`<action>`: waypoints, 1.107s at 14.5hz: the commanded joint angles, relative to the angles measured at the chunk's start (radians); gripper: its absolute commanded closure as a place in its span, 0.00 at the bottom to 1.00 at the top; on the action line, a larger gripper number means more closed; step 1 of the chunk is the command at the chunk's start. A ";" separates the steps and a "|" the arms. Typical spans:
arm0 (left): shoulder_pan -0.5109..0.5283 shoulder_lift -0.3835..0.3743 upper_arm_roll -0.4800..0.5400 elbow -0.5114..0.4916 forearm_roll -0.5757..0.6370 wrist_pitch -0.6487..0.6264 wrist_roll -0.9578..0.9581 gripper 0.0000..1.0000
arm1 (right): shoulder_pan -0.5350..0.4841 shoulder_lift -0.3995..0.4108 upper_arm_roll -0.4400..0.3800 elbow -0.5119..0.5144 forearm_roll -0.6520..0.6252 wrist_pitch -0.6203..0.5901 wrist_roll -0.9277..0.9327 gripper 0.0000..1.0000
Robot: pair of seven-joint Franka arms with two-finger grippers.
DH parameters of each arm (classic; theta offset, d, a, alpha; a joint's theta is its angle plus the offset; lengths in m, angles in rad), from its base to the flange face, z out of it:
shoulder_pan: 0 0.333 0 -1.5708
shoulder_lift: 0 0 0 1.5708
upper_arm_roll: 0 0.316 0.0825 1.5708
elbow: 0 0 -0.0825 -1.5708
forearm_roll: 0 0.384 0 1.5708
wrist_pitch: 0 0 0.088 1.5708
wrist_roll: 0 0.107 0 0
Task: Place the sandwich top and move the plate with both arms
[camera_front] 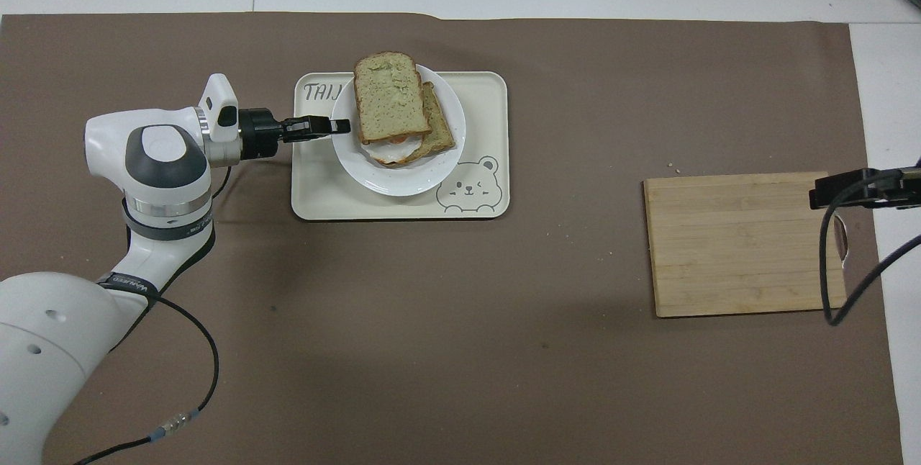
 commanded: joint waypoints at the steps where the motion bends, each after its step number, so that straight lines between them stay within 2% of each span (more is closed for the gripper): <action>1: -0.006 -0.012 0.004 -0.012 0.019 0.005 -0.016 1.00 | -0.010 0.004 0.004 0.007 0.013 -0.005 -0.001 0.00; 6: 0.001 -0.026 0.006 -0.046 0.120 0.016 -0.049 0.98 | -0.010 0.004 0.004 0.007 0.013 -0.005 -0.001 0.00; 7: 0.004 -0.026 0.006 -0.048 0.131 0.014 -0.051 0.93 | -0.010 0.004 0.004 0.007 0.013 -0.005 -0.001 0.00; 9: 0.006 -0.026 0.008 -0.046 0.146 0.013 -0.074 0.74 | -0.010 0.004 0.004 0.007 0.013 -0.005 0.000 0.00; 10: 0.009 -0.026 0.008 -0.042 0.164 0.011 -0.075 0.67 | -0.012 0.004 0.004 0.007 0.013 -0.006 0.000 0.00; 12: 0.011 -0.028 0.009 -0.040 0.188 0.013 -0.078 0.61 | -0.010 0.004 0.003 0.007 0.013 -0.006 0.000 0.00; 14: 0.011 -0.043 0.012 -0.037 0.226 0.013 -0.126 0.59 | -0.012 0.004 0.003 0.007 0.013 -0.006 0.000 0.00; 16: 0.011 -0.064 0.023 -0.009 0.343 0.005 -0.221 0.55 | -0.010 0.004 0.003 0.007 0.013 -0.006 0.002 0.00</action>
